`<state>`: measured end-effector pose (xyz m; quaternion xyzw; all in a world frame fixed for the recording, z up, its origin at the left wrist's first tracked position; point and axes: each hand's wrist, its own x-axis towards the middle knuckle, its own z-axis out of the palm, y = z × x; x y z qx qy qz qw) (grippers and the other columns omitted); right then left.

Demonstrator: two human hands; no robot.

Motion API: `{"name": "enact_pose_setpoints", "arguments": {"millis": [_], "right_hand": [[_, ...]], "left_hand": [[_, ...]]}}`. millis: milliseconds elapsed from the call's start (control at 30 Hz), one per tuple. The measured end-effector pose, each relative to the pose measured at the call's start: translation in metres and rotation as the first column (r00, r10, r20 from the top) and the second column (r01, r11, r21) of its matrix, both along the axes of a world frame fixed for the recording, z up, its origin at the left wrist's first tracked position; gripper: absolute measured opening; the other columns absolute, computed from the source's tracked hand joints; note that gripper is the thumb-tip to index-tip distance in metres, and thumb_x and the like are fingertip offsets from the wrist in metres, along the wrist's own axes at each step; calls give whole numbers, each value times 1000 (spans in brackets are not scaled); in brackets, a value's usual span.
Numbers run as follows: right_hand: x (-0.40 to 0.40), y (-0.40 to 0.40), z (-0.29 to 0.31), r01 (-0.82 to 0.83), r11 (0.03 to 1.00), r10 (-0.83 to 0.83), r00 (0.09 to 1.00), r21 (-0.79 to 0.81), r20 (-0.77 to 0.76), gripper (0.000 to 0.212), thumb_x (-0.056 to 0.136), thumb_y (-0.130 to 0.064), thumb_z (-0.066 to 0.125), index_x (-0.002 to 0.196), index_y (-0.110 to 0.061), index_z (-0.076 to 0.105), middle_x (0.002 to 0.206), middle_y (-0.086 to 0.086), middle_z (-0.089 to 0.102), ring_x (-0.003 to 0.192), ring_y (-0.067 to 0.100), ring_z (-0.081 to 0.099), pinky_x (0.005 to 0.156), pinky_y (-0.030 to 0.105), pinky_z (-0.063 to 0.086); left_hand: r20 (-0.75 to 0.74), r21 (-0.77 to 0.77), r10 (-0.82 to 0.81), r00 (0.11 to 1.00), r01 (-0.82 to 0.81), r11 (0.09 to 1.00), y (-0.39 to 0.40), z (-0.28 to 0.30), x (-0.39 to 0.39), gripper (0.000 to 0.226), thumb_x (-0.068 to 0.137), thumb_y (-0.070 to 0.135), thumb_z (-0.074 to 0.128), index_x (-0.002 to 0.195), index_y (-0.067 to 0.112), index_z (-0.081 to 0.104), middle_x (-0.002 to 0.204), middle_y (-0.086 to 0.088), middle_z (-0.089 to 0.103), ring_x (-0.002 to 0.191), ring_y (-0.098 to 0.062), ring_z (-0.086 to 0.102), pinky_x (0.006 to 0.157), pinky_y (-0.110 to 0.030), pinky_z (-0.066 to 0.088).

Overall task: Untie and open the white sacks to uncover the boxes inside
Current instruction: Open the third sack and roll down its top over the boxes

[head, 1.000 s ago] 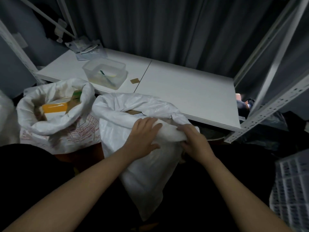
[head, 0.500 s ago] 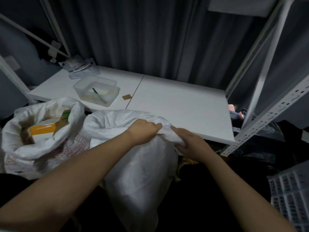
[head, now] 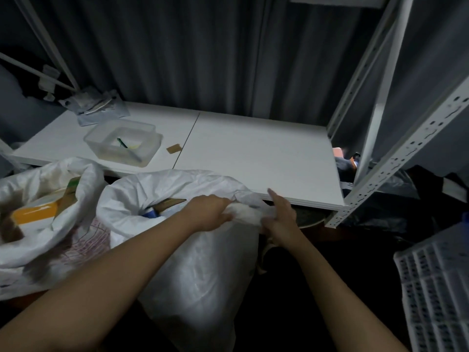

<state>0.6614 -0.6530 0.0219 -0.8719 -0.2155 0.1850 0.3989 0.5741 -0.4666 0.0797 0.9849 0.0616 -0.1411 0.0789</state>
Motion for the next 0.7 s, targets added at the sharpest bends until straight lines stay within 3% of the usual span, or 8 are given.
{"name": "enact_pose_setpoints", "arguments": {"millis": [33, 100, 200, 267, 433, 500, 567, 700], "right_hand": [[0, 0, -6, 224, 968, -195, 954, 113, -226, 74, 86, -27, 52, 152, -20, 21, 154, 9, 22, 138, 29, 27, 112, 37, 27], [-1, 5, -18, 516, 850, -393, 753, 103, -528, 67, 95, -27, 50, 152, -13, 18, 154, 15, 27, 135, 34, 35, 103, 42, 40], [-6, 19, -37, 642, 761, -309, 486, 94, -817, 62, 92, -38, 59, 142, -8, 39, 139, 15, 47, 114, 35, 54, 64, 41, 55], [-7, 26, -45, 662, 747, -266, 391, 68, -881, 53, 90, -30, 65, 135, -6, 48, 133, 16, 53, 101, 33, 58, 53, 37, 54], [9, 45, -12, 674, 684, -63, 438, 281, -897, 45, 93, -2, 56, 136, 6, 46, 132, 21, 54, 113, 33, 56, 77, 32, 51], [18, 50, 7, 695, 603, -29, 508, 390, -861, 39, 95, 0, 49, 133, 10, 46, 125, 21, 58, 104, 29, 59, 81, 33, 51], [11, 57, 20, 649, 612, 15, 562, 452, -827, 35, 99, -4, 44, 133, 6, 47, 106, 13, 65, 90, 19, 62, 82, 29, 53], [-19, 57, 25, 526, 701, 95, 601, 482, -794, 34, 102, -7, 38, 134, -7, 47, 101, 5, 63, 90, 17, 61, 78, 28, 51]], "left_hand": [[4, 51, -5, 1000, 5, 999, -1, 0, -2, 45, 98, 43, 42, 135, 18, 44, 129, -10, 56, 113, -28, 55, 87, -32, 41], [26, 124, -20, 999, 17, 992, -2, 1, -9, 41, 99, 42, 39, 130, 16, 45, 125, -10, 58, 110, -29, 57, 78, -31, 38], [65, 206, -35, 997, 21, 978, -4, 2, -23, 39, 100, 42, 36, 125, 14, 45, 121, -10, 60, 106, -30, 58, 71, -31, 33], [75, 249, -33, 997, 13, 968, -4, 2, -35, 37, 99, 42, 36, 122, 14, 47, 117, -11, 61, 105, -30, 59, 75, -32, 39], [135, 187, 52, 989, -77, 979, -2, 5, -75, 41, 96, 43, 41, 128, 18, 48, 126, -5, 56, 115, -25, 53, 88, -31, 42], [93, 147, 112, 989, -125, 981, -5, 4, -88, 43, 96, 46, 42, 126, 16, 47, 124, -6, 58, 112, -25, 55, 84, -31, 43], [3, 88, 176, 984, -175, 981, -4, 5, -95, 49, 93, 51, 47, 127, 15, 47, 127, -7, 57, 114, -26, 54, 87, -33, 44], [-155, -284, 281, 947, -315, 906, -6, 6, -82, 76, 84, 69, 47, 138, 16, 36, 138, 1, 45, 127, -23, 42, 99, -30, 34]]}}
